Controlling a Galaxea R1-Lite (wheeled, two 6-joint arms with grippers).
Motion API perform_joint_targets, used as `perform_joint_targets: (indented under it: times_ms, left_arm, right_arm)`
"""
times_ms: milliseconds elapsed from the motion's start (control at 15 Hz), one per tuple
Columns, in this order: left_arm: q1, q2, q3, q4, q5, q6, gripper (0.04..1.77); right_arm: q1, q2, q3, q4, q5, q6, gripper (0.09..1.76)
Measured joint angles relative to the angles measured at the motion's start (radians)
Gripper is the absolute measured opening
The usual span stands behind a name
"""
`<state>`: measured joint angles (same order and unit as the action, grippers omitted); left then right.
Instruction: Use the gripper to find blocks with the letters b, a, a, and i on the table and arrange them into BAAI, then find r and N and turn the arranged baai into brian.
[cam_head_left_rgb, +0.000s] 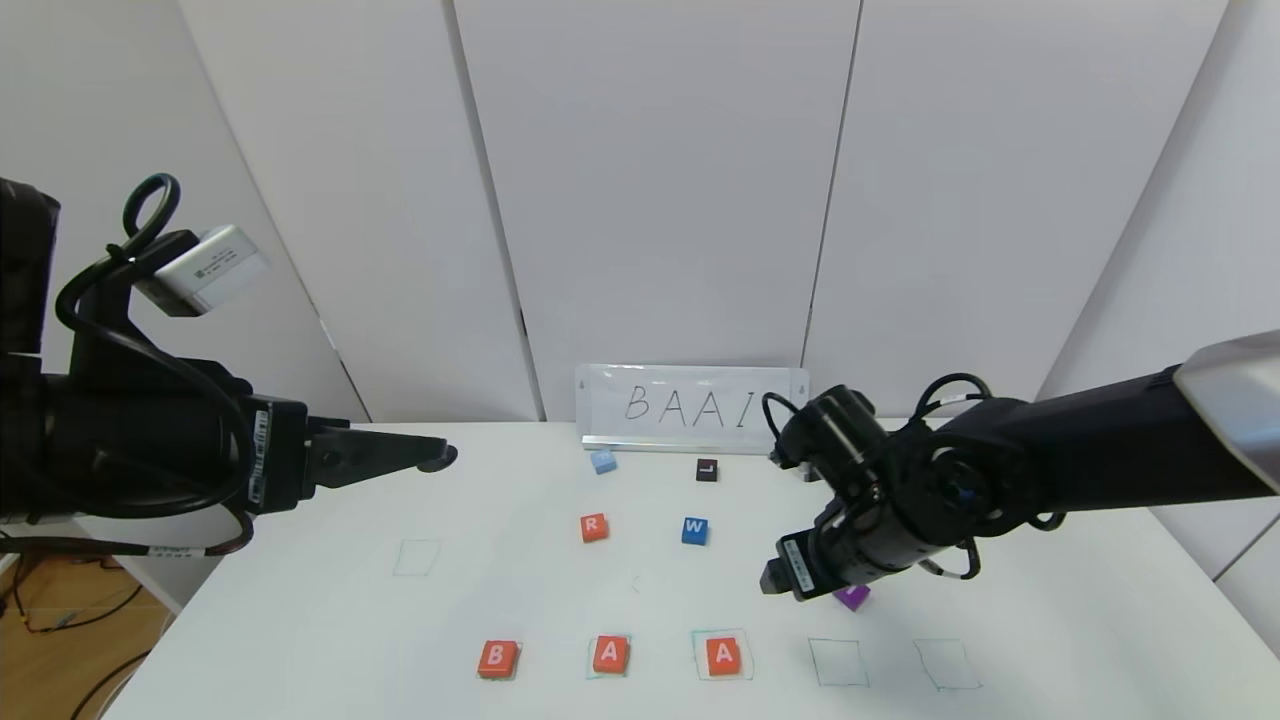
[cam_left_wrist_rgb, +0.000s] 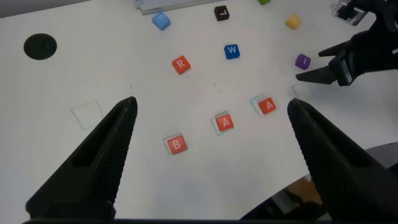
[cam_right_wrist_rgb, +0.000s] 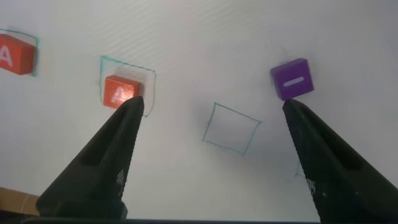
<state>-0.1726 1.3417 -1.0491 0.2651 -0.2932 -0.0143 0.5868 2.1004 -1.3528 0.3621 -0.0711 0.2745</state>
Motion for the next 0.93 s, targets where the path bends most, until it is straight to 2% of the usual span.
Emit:
perform_joint_targets:
  times_ms: [200,533,733,933]
  left_arm:
    - [0.003,-0.004,0.000,0.001,0.000,0.007,1.72]
    - [0.018,-0.005,0.006,0.002,-0.003,0.034,1.72]
    - [0.022,-0.005,0.010,0.002,-0.003,0.040,1.72]
    - [0.023,-0.007,0.010,0.002,-0.003,0.040,1.72]
  right_arm:
    - [-0.126,-0.011,0.006,0.012,0.101,-0.211,1.64]
    - [-0.209,0.024,0.023,0.012,0.206,-0.497,1.67]
    - [-0.221,0.058,0.024,0.010,0.209,-0.570,1.68]
    - [-0.229,0.096,0.018,0.003,0.206,-0.586,1.69]
